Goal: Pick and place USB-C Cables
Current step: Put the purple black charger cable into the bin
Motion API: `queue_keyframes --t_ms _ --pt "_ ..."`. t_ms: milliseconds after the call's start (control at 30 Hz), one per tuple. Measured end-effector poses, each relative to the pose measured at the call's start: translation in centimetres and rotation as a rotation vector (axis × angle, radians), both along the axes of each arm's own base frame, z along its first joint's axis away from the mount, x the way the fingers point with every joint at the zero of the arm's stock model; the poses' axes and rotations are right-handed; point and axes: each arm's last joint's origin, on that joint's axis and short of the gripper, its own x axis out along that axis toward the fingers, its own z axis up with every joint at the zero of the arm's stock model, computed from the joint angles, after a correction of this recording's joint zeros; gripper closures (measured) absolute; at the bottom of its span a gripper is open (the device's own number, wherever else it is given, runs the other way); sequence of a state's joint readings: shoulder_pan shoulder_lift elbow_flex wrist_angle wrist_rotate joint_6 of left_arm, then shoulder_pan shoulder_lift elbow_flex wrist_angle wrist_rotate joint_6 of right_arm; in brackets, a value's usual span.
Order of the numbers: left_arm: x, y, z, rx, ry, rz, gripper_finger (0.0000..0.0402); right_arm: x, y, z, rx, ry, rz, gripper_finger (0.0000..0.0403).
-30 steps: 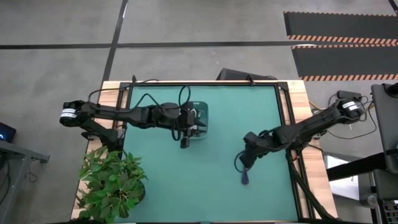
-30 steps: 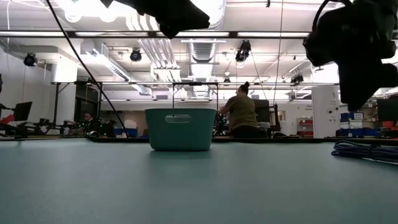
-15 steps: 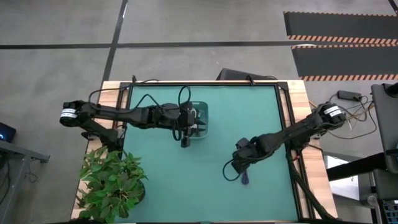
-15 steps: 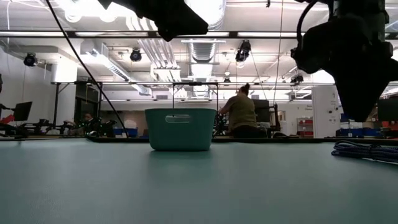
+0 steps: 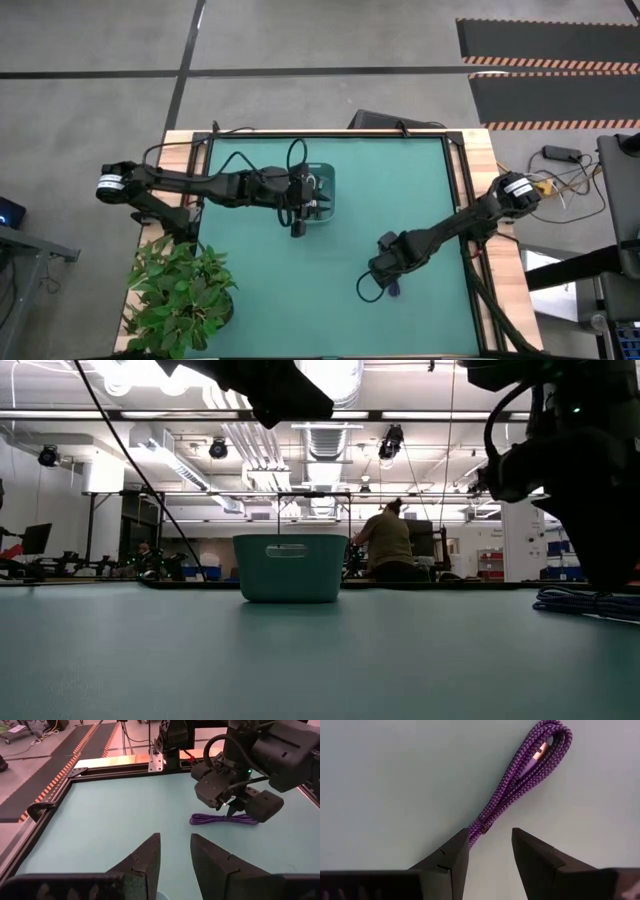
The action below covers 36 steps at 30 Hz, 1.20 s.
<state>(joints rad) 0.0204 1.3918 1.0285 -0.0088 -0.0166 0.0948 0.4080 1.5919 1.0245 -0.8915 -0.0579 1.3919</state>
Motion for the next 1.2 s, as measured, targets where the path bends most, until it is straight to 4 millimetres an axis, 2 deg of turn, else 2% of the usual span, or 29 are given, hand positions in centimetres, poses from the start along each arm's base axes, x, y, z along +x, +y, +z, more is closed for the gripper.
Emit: queue_keyframes --t_ms 633,1200 --pt "0.0 0.0 -0.1 0.001 0.002 0.005 0.031 0.5 0.1 -2.3 -0.043 0.014 0.031 0.0268" --pt "0.0 0.1 -0.1 0.007 0.004 0.018 0.031 0.7 0.2 -2.3 -0.048 -0.007 0.06 0.0358"
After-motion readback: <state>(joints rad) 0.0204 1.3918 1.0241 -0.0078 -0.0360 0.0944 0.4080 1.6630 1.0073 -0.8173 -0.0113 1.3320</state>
